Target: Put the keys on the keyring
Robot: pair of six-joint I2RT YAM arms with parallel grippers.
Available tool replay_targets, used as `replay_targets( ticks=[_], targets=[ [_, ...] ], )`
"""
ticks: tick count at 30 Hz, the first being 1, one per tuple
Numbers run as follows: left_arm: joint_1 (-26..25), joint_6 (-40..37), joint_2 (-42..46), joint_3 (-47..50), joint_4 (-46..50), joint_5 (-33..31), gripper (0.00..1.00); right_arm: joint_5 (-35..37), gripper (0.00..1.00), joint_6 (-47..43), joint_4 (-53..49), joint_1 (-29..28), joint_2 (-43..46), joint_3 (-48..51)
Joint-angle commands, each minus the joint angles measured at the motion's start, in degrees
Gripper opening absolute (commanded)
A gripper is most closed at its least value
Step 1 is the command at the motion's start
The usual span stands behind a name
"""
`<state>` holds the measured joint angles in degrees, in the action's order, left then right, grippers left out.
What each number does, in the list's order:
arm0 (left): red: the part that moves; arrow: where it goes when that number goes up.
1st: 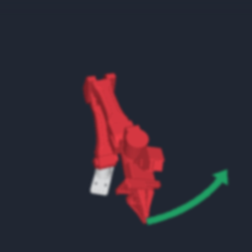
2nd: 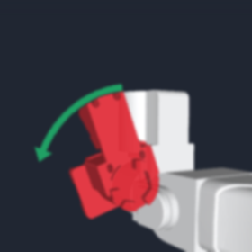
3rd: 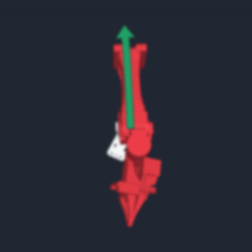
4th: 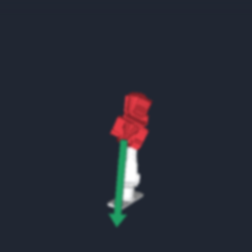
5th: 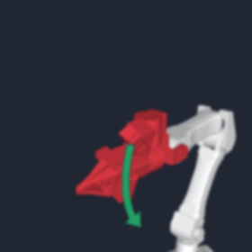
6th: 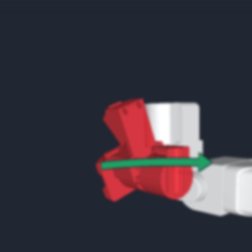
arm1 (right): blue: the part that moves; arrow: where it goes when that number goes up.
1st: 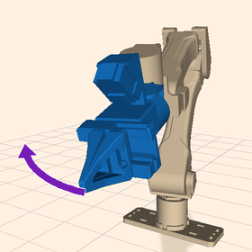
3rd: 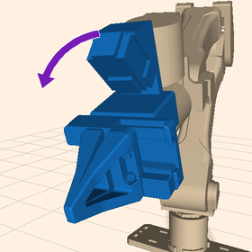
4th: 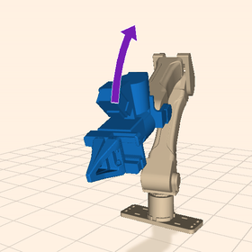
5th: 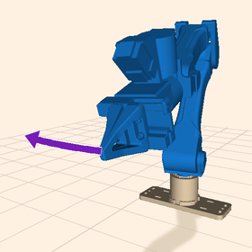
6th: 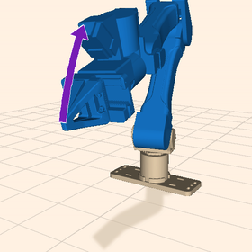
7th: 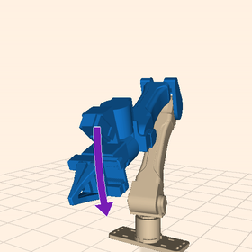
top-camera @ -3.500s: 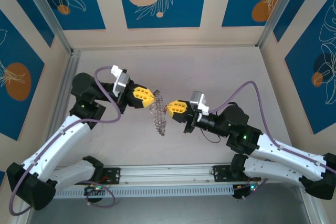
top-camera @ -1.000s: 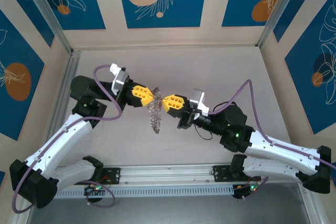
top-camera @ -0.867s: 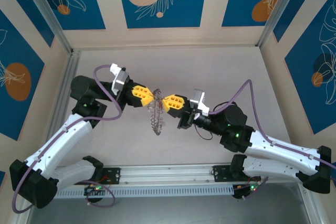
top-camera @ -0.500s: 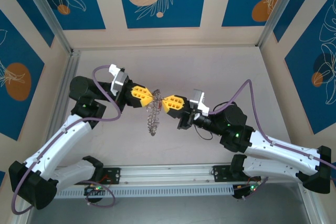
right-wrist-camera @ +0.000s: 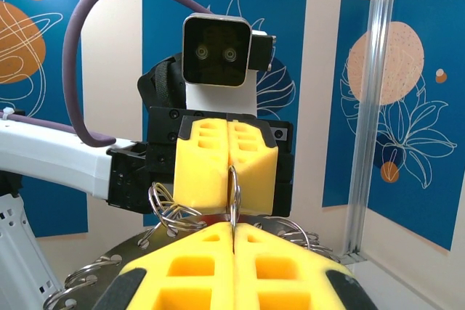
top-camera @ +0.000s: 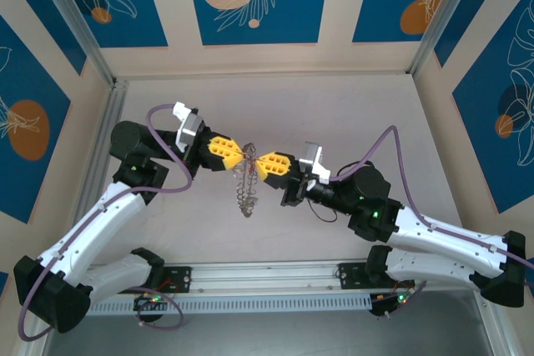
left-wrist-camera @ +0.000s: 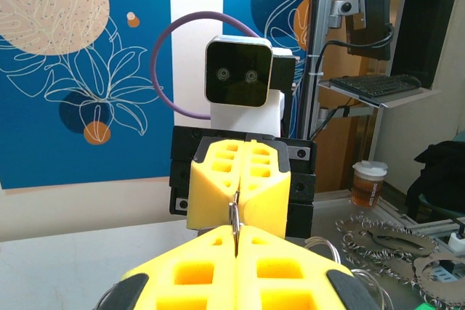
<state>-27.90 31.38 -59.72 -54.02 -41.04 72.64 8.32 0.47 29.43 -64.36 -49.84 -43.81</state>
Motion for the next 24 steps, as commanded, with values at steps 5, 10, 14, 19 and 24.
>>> replay_targets(
  ticks=[5,10,14,19,24],
  targets=[
    [0.66,-1.04,1.31,-0.03,-0.80,-0.04,0.00,0.01,0.00,1.00,1.59,0.59,-0.22,-2.06],
    [0.65,-1.06,1.33,-0.12,-0.80,0.04,0.00,-0.30,0.00,1.32,1.62,0.93,-0.68,-2.33],
    [0.64,-1.21,1.36,-0.12,-0.66,0.04,0.00,-0.76,0.00,1.68,1.73,1.28,-0.88,-2.59],
    [0.65,-1.20,1.42,-0.12,-0.54,0.04,0.00,-1.15,0.00,1.81,1.77,1.46,-1.39,-2.87],
    [0.66,-1.31,1.52,-0.21,-0.27,0.13,0.00,-1.71,0.00,1.99,1.78,1.61,-1.81,-3.21]
  ],
)
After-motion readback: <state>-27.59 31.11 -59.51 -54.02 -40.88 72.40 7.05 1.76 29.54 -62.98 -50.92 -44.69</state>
